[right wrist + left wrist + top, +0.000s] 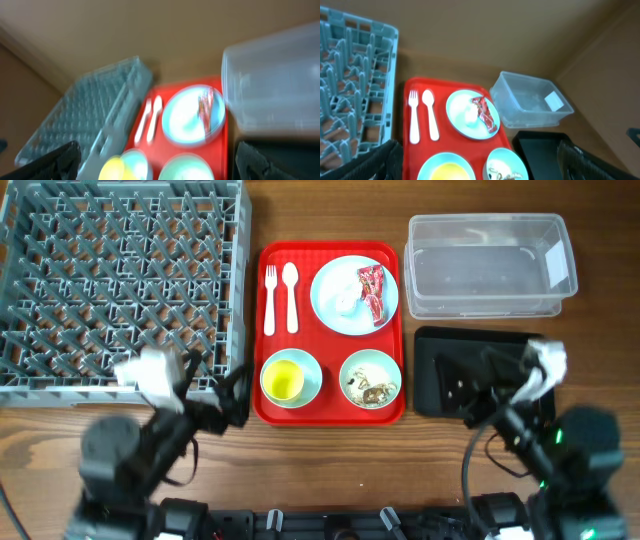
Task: Sort waste into correct bins and load items into the dishwasher rack
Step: 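Raise both grippers from rest toward the red tray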
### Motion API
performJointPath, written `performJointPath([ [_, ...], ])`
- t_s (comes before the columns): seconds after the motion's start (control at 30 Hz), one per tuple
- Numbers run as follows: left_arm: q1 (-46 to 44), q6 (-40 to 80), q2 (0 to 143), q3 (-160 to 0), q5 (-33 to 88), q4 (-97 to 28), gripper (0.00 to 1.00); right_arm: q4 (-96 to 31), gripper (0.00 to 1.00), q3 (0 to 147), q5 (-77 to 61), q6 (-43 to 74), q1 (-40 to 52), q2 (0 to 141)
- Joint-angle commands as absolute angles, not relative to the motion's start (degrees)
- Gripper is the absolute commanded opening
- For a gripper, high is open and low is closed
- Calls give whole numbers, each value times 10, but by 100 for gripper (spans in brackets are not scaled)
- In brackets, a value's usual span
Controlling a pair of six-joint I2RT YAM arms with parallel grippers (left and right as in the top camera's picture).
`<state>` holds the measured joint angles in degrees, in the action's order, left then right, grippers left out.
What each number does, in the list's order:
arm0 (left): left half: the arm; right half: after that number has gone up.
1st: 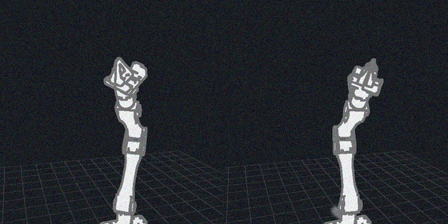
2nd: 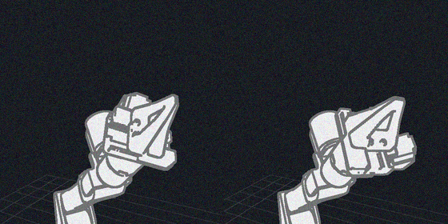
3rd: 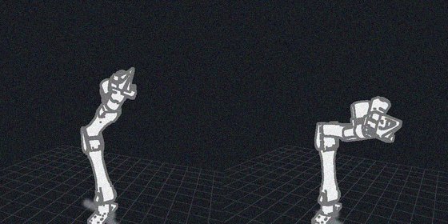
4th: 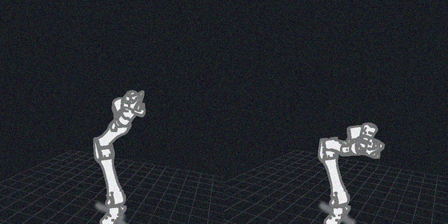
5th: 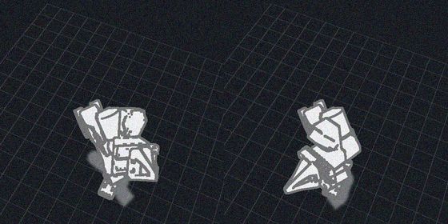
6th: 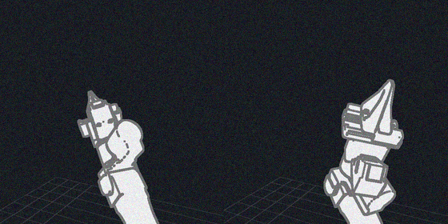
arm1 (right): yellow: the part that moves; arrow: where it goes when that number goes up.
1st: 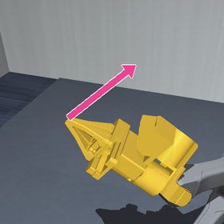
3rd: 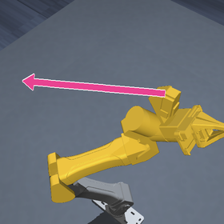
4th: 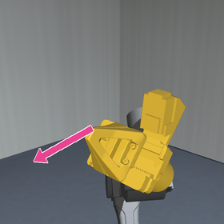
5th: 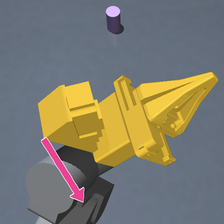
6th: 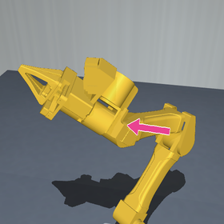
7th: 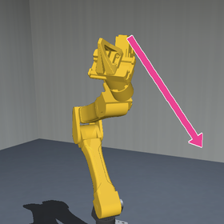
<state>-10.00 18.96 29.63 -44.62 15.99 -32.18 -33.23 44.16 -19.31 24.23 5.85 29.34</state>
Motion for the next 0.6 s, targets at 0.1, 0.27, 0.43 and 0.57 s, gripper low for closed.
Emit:
performJointPath([
  [0.1,-96,143,560,-758,166,-592,100,-586,100,729,-200,176,61,527],
  [0.27,-96,101,685,-864,176,-708,100,-616,100,790,-237,184,61,622],
  [0.43,-96,112,742,-864,253,-748,100,-622,100,790,-309,171,62,685],
  [0.57,-96,111,757,-864,256,-773,100,-637,99,790,-331,136,71,709],
])
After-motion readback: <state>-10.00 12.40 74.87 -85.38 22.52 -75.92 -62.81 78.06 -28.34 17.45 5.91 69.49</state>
